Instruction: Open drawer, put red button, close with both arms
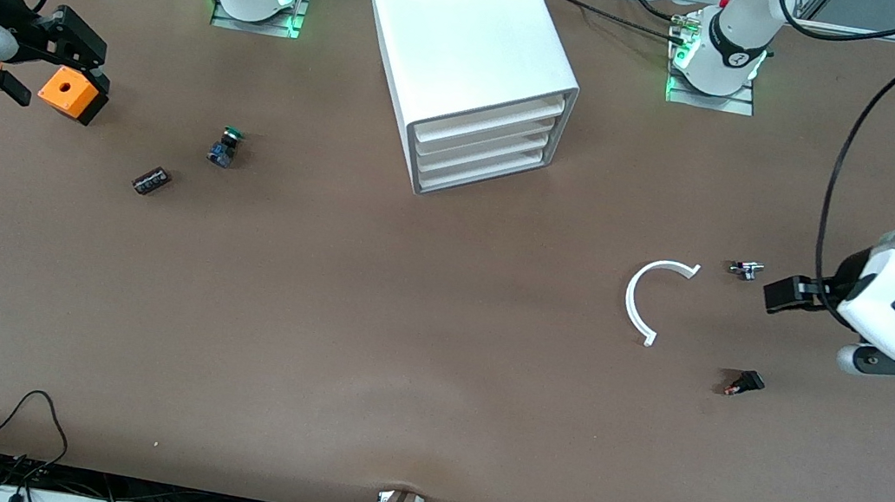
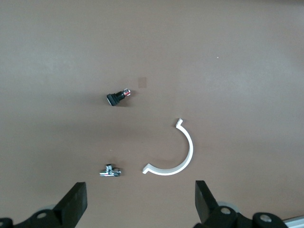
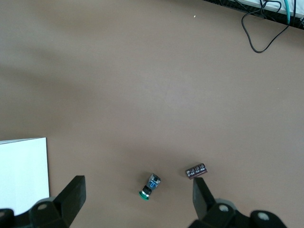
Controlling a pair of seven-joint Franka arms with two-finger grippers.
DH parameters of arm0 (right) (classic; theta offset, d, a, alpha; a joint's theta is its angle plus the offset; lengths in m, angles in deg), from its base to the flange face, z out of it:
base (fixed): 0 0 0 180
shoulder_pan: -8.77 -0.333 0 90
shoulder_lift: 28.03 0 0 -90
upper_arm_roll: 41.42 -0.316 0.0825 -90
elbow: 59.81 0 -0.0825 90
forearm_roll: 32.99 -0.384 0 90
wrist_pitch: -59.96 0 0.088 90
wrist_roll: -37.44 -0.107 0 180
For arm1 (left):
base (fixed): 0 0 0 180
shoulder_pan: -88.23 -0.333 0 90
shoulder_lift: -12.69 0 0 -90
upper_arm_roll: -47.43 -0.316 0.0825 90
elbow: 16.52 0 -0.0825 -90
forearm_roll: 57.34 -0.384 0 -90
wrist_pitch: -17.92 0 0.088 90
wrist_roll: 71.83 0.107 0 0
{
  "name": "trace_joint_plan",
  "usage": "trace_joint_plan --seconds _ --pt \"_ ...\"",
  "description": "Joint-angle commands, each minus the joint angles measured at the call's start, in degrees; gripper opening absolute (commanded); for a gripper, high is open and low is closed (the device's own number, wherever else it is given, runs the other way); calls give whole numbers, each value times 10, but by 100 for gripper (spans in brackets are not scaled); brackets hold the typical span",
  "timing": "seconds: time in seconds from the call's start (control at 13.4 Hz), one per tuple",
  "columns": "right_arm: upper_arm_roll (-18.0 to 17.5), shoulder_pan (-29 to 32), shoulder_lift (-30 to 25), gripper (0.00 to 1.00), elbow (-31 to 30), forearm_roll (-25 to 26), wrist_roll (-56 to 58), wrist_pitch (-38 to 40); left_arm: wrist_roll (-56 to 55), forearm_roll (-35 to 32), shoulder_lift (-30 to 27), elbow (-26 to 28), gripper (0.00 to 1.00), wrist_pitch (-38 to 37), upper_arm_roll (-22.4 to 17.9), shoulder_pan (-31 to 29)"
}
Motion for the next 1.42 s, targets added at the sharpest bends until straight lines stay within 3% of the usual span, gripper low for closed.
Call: trace_joint_plan --seconds 0.0,0.22,0.52,0.82,1.35 --pt "-6 5 -8 100 0 4 8 5 57 24 -24 4 100 -3 -42 15" --pt "-5 5 -8 100 0 4 8 5 104 88 -67 35 100 -5 -139 58" --pt "-5 5 -8 100 0 4 8 5 174 105 -124 79 100 -4 -231 105" --pt "-4 5 -8 100 0 4 9 5 181 110 -193 148 100 7 -245 108" --pt "-4 5 -8 100 0 5 10 2 183 109 -254 201 100 10 -248 107"
